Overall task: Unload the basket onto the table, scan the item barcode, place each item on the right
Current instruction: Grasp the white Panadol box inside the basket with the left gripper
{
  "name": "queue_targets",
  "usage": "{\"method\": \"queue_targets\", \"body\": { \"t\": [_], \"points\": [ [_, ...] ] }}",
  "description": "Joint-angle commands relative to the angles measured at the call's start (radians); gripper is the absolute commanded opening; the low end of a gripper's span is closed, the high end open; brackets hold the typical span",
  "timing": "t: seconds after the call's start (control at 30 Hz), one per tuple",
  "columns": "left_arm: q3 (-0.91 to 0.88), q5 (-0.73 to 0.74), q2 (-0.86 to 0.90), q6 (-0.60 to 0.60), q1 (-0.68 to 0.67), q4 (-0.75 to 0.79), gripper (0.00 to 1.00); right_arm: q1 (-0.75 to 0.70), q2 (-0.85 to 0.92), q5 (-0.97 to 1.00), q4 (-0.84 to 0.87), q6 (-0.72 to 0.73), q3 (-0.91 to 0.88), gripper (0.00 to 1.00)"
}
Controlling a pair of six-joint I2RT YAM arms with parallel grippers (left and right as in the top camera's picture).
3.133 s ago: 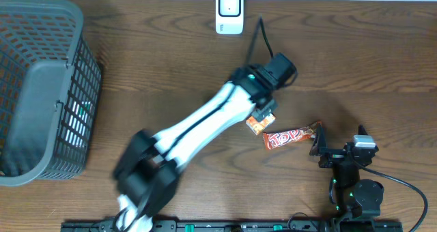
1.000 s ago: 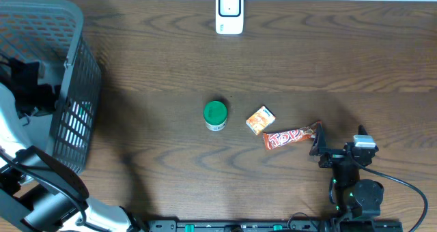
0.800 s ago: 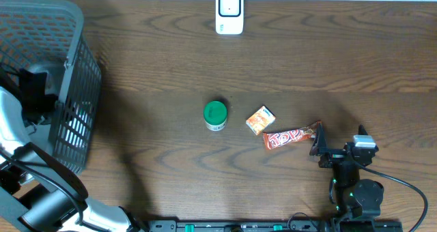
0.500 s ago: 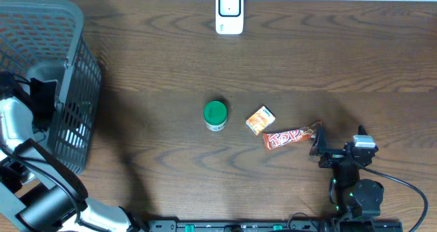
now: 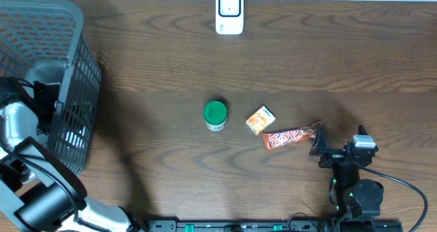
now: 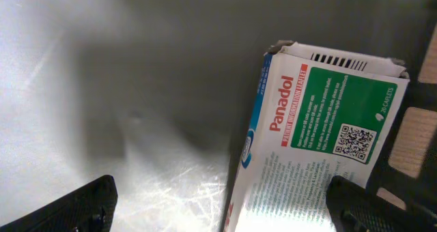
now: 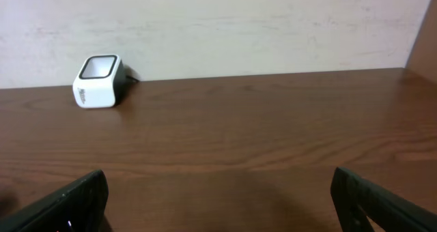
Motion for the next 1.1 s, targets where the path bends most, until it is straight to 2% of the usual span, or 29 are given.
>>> {"method": "queue_targets", "body": {
  "t": [0.0, 0.2, 0.43, 0.57, 0.67, 0.83, 1.07],
  "points": [
    [-0.014, 0.009, 0.073, 0.013, -0.003, -0.011, 0.98, -0.004, -0.006, 0.009, -0.004, -0.008, -0.001, 0.99],
    [-0.008, -0.014, 0.088, -0.002, 0.0, -0.01, 0.98, -0.004, -0.006, 0.009, -0.004, -0.008, -0.001, 0.99],
    [0.026, -0.165, 0.027, -0.114, 0.068, 0.0, 0.98, -0.004, -0.006, 0.009, -0.004, -0.008, -0.001, 0.99],
    [0.026, -0.237, 0.014, -0.256, 0.137, 0.016, 0.98, -0.004, -0.006, 0.009, -0.004, -0.008, -0.001, 0.99],
    [0.026, -0.22, 0.013, -0.333, 0.185, 0.016, 0.98, -0.004, -0.006, 0.009, -0.004, -0.008, -0.001, 0.99],
    [0.026, -0.048, -0.027, -0.244, 0.195, 0.012, 0.98, -0.004, -0.006, 0.009, -0.004, -0.008, -0.001, 0.99],
    [0.026, -0.015, -0.174, -0.211, 0.193, 0.038, 0.98, -0.004, -0.006, 0.009, -0.004, -0.008, -0.001, 0.99]
  ]
}}
